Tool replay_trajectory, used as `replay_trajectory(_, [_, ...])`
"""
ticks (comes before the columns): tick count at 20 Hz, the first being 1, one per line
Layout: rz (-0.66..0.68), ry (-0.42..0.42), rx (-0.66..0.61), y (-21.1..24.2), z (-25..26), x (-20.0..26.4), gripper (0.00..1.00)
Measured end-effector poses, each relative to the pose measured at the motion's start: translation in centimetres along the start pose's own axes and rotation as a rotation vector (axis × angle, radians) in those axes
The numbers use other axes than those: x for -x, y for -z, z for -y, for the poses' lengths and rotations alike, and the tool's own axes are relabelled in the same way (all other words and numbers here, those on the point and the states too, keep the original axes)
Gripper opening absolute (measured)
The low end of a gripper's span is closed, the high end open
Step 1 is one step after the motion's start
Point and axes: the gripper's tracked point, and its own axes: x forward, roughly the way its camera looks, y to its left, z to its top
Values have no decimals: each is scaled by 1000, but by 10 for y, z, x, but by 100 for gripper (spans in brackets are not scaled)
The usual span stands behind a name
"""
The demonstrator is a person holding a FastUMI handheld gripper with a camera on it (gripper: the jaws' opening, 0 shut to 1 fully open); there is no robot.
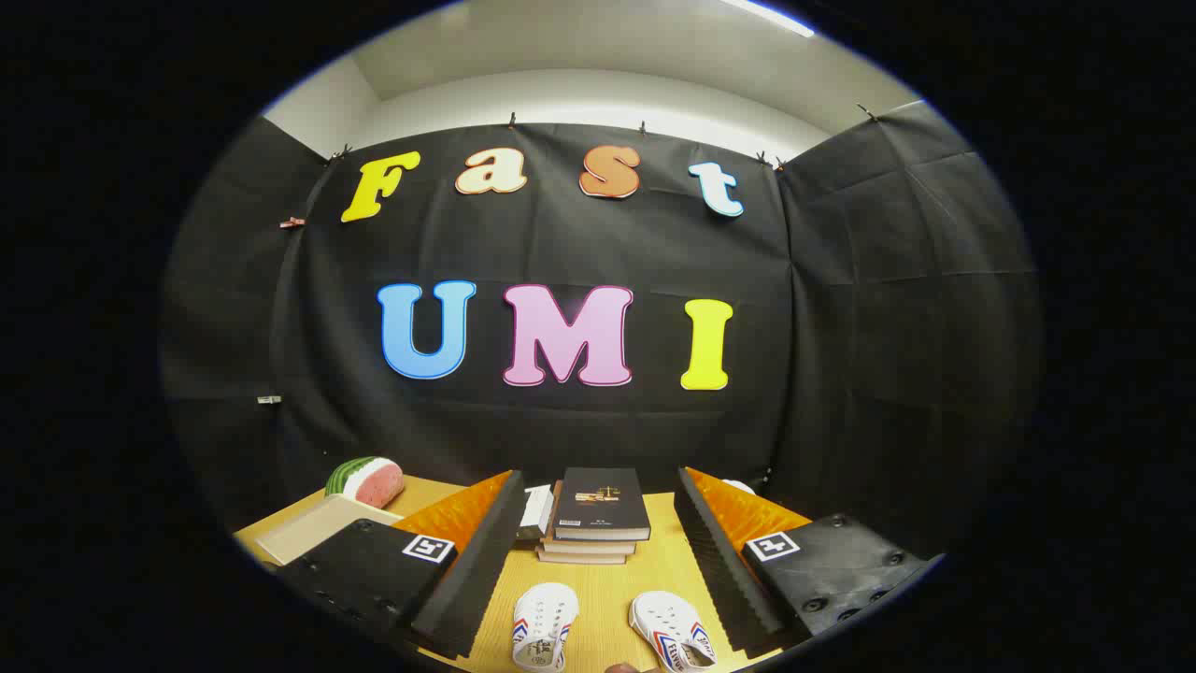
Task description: Open the storage box then place both shoes into the box .Put the left shoe in first, then the right shoe, with the right side of both shoes facing outward in a uniform manner.
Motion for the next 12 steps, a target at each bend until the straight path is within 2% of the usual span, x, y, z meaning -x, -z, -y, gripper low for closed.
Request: replay_trajectory(12, [-59,-86,-5,17,-18,-8,97])
